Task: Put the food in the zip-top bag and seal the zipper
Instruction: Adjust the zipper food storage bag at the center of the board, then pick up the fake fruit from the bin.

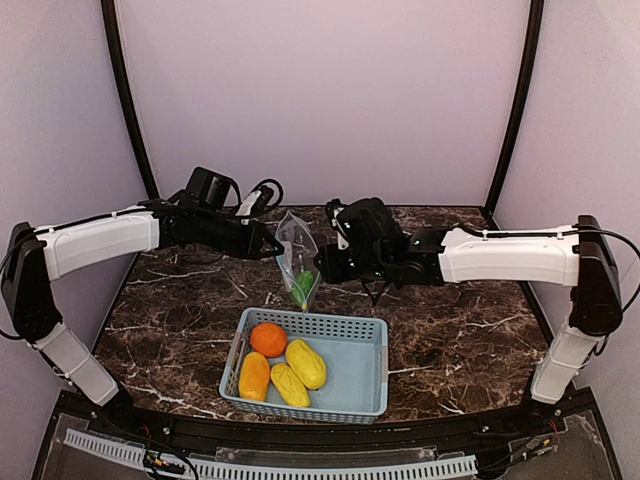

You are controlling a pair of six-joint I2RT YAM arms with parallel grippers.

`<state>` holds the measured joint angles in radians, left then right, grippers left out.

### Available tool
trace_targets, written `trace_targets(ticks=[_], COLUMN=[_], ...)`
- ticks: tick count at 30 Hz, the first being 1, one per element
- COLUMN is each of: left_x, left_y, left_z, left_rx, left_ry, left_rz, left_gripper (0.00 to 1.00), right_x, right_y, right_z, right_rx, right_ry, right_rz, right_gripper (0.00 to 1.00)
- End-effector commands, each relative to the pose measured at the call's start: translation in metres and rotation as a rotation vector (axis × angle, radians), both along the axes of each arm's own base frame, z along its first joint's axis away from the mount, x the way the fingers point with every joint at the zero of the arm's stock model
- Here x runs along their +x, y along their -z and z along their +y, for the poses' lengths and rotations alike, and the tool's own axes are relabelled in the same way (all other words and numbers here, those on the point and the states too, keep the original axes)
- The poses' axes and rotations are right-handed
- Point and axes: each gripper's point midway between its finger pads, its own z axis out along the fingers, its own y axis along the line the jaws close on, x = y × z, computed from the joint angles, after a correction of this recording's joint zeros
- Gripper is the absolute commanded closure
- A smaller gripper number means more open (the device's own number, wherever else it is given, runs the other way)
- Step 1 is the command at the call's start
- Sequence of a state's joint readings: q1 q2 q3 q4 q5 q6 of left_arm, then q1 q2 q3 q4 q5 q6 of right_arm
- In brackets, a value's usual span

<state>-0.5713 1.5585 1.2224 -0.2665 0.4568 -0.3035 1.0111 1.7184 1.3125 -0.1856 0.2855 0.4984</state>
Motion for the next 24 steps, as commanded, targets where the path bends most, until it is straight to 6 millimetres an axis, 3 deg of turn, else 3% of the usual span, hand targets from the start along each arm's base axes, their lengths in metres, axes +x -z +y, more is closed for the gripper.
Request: trace_targets(ticks=[1, 7, 8, 12, 17, 24], left_x=[-0.002, -0.002, -0.002, -0.002, -0.002, -0.001], left_y=[-0.004, -0.006, -0.007, -0.009, -0.01, -0.01], left_z=[-0.004, -0.003, -0.003, -0.003, -0.002, 0.0], left_rx=[-0.032, -0.032, -0.033, -0.035, -0.029, -0.02], left_ry=[0.016, 0.013, 0.014, 0.014, 0.012, 0.006], left_rz=[0.021, 0.013, 0.011, 0.006, -0.004, -0.013], left_gripper=[0.99, 0.99, 0.99, 0.99, 0.99, 0.99], right_x=[-0.004, -0.04, -0.052, -0.095, -0.13, -0.156], right_y=[-0.018, -0.04, -0.047, -0.042, -0.006, 0.05], right_z=[-0.005, -0.016, -0.018, -0.019, -0.016, 0.009], right_rx=[0.013, 0.025, 0.033, 0.015, -0.011, -0.088], right_ry=[-0.031, -0.146, -0.172, -0.265, -0.292, -0.314], right_rz=[-0.033, -0.05, -0.058, -0.03, 0.1, 0.202], right_gripper=[0.45, 0.21, 0.19, 0.16, 0.17, 0.19])
